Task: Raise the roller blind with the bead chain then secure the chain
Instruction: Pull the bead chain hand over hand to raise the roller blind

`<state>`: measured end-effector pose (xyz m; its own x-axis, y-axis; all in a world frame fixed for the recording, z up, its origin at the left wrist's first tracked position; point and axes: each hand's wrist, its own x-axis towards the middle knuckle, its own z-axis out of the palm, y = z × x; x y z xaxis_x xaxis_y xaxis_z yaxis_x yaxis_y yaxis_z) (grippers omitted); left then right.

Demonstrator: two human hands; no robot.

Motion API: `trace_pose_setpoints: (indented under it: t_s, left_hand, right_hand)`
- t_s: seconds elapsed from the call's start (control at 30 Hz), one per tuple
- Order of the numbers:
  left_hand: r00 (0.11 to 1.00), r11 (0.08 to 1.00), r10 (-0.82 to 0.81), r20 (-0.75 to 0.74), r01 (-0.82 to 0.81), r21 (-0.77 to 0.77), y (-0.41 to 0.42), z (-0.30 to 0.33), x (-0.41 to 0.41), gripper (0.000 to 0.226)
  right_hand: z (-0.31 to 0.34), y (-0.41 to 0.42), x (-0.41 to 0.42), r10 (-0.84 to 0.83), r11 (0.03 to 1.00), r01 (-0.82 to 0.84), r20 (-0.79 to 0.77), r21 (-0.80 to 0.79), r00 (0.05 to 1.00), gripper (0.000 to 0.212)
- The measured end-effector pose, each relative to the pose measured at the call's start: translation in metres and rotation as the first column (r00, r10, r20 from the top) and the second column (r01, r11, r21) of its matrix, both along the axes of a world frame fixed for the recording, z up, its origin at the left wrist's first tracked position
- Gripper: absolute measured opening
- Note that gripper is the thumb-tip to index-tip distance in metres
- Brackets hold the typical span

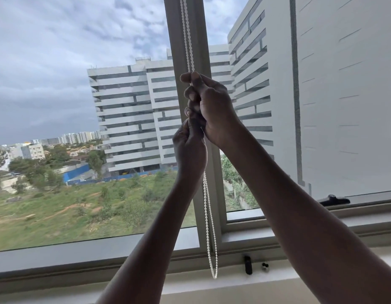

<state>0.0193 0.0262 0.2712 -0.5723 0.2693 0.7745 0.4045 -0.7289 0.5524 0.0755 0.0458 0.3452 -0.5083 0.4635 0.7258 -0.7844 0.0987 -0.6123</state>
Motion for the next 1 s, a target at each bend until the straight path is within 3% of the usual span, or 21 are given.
trace_pose_setpoints:
  t_s: [0.3, 0.8, 1.0]
  left_hand:
    - [0.960, 0.951, -0.231, 0.158, 0.257, -0.171, -0.005, -0.061, -0.013, 0.059]
    - [0.967, 0.874, -0.066, 0.247, 0.175, -0.453, -0.007, -0.200, -0.032, 0.055]
    - [0.964, 0.849, -0.087, 0.252, 0.204, -0.487, -0.001, -0.232, -0.045, 0.048]
  right_hand:
    - [-0.067, 0.011, -0.014, -0.189, 0.980, 0.181, 0.097, 0.082, 0.977, 0.029]
    - [-0.204, 0.017, -0.014, -0.253, 0.966, 0.259, 0.284, 0.016, 0.925, 0.027]
    - [-0.252, 0.019, -0.016, -0.197, 0.954, 0.263, 0.357, -0.146, 0.913, 0.031]
